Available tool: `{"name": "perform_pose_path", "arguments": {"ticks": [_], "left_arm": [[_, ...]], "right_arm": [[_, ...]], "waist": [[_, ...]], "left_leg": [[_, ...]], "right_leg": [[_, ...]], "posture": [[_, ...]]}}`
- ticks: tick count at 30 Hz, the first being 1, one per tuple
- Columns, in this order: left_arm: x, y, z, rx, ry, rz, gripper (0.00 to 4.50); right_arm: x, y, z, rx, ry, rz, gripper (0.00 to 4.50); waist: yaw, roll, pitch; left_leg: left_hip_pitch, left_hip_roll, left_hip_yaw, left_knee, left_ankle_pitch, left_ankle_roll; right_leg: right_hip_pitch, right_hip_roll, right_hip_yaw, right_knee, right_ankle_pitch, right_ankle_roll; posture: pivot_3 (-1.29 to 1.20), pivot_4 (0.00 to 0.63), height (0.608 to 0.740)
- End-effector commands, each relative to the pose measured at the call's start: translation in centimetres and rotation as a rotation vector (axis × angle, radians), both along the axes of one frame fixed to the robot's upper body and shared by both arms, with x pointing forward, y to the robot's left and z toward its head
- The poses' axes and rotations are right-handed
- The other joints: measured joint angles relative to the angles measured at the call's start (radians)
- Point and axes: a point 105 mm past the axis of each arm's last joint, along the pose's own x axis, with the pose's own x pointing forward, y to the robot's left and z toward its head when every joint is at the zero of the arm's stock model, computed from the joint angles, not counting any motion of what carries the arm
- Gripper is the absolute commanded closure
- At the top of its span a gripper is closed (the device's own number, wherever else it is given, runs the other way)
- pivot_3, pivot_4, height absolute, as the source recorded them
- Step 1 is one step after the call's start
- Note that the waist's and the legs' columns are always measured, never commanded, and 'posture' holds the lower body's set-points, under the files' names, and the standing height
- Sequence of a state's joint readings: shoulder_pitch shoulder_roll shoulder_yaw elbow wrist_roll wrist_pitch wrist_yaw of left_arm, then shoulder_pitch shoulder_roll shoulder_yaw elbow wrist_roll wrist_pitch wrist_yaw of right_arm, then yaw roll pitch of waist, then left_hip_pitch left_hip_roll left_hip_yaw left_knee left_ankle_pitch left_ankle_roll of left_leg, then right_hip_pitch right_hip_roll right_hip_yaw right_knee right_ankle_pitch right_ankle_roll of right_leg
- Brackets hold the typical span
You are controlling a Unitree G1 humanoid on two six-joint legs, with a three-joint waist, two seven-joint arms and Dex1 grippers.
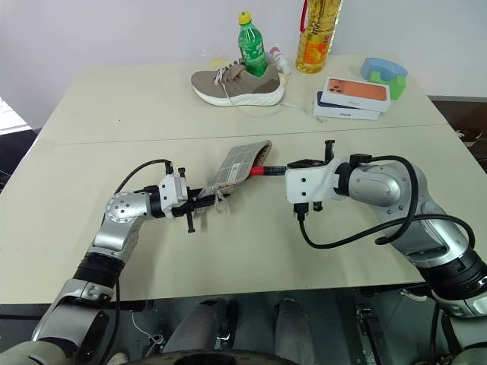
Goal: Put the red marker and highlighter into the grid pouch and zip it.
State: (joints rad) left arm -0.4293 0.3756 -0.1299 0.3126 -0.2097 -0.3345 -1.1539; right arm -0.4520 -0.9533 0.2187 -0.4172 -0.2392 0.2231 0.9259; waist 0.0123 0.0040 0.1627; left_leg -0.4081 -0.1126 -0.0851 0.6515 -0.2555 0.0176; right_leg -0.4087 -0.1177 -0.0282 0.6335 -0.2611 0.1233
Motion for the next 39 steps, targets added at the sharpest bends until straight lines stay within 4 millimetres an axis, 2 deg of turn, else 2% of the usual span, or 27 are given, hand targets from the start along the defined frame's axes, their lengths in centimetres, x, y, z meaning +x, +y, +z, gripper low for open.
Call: {"name": "perform_pose_path", "arguments": {"ticks": [1, 10, 18, 21, 31, 39], "left_arm": [[-0.5, -0.7, 1.7, -0.067, -0.058, -0.044, 4.50], [-0.5, -0.3, 1.8, -0.102, -0.047, -0.029, 4.50], [-0.7, -0.2, 2.0, -0.115, -0.049, -0.037, 4.50], [-0.9, -0.2, 2.1, -0.117, -0.049, -0.041, 4.50], [-1.1, -0.7, 2.6, -0.098, -0.059, -0.111, 4.50], [-1.1, -1.3, 3.0, -0.101, -0.059, -0.144, 4.50]], "right_arm": [[-0.4, 0.3, 0.6, 0.049, -0.004, 0.005, 4.17], [0.4, -3.2, 1.1, 0.075, -0.021, -0.154, 4.17], [1.0, -4.5, 1.4, 0.063, -0.049, -0.201, 4.17], [0.5, -3.5, 1.1, 0.055, -0.037, -0.144, 4.17], [-1.7, 1.7, -0.3, -0.046, -0.003, 0.148, 4.17], [-2.3, 4.6, -0.2, -0.030, -0.013, 0.268, 4.17]], "waist": [[0.001, 0.000, 0.000], [0.001, 0.000, 0.000], [0.000, 0.000, 0.000], [0.000, 0.000, 0.000], [-0.001, 0.000, 0.000], [0.000, 0.000, 0.000]], "left_leg": [[0.000, 0.000, 0.000, 0.000, 0.000, 0.000], [0.000, 0.000, -0.001, 0.000, 0.000, 0.000], [0.000, 0.000, 0.000, 0.000, 0.000, 0.000], [0.000, 0.000, 0.000, 0.000, 0.000, 0.000], [0.000, 0.000, 0.000, 0.000, 0.000, 0.000], [0.000, 0.000, -0.001, 0.000, 0.000, 0.000]], "right_leg": [[0.000, 0.000, 0.000, 0.000, 0.000, 0.000], [0.000, 0.000, 0.000, 0.000, 0.000, 0.000], [0.000, 0.000, 0.000, 0.000, 0.000, 0.000], [0.000, 0.000, 0.000, 0.000, 0.000, 0.000], [0.000, 0.000, 0.000, 0.000, 0.000, 0.000], [0.000, 0.000, 0.000, 0.000, 0.000, 0.000]], "posture": [[0.00, 0.150, 0.740], [0.00, 0.150, 0.740], [0.00, 0.150, 0.740], [0.00, 0.150, 0.740], [0.00, 0.150, 0.740], [0.00, 0.150, 0.740]]}}
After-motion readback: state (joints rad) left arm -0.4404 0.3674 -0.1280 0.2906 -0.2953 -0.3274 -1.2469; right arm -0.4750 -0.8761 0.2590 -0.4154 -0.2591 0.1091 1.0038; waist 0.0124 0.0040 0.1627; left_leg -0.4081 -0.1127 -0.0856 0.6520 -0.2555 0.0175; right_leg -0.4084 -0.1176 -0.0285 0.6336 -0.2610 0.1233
